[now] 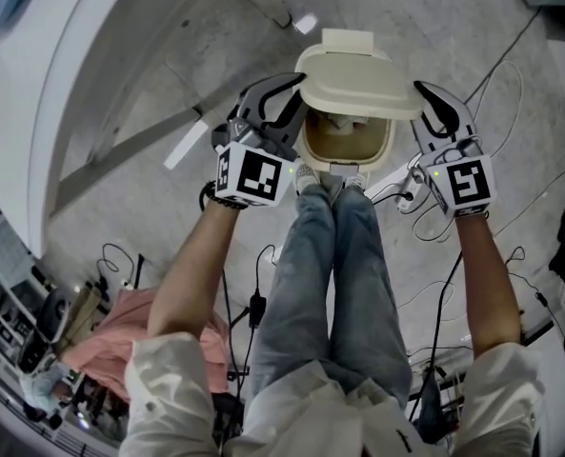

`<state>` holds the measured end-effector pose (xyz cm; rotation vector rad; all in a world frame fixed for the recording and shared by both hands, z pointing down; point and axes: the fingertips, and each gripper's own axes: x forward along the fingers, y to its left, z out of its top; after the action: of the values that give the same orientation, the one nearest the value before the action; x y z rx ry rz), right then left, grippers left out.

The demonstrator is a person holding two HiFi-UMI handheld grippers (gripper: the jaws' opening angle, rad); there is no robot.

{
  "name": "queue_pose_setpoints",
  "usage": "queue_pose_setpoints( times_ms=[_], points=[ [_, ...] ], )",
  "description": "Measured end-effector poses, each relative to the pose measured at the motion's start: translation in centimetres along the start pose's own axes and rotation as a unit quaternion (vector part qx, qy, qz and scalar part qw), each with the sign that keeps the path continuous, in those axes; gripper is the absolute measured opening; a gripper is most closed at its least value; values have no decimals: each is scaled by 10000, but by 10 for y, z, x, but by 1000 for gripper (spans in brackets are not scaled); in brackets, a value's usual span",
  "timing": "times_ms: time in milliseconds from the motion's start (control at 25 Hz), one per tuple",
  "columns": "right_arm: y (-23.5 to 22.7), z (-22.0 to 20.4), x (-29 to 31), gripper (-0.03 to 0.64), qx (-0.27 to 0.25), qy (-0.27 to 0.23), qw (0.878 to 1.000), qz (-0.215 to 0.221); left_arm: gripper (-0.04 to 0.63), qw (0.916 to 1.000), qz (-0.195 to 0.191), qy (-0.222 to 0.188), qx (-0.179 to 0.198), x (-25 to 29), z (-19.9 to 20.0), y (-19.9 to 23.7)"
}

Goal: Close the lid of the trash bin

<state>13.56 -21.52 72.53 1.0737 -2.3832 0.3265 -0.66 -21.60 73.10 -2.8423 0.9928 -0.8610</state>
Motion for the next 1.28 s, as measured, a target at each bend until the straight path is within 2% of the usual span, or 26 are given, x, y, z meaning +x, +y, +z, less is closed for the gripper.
queue_pose_setpoints(
  times_ms=[360,680,1280],
  points=[
    [21,-12,-7,109,-484,213,9984,201,64,9965,-509,200,631,-10,-14,-23],
    [35,-30,-11,135,-944,422,9935,471,88,9896,-888,368,1069,-15,-27,-41],
    [59,-66,-14,206,-2005,1155,9656,1184,144,9724,-1453,682,1694,-19,-53,-69]
  ],
)
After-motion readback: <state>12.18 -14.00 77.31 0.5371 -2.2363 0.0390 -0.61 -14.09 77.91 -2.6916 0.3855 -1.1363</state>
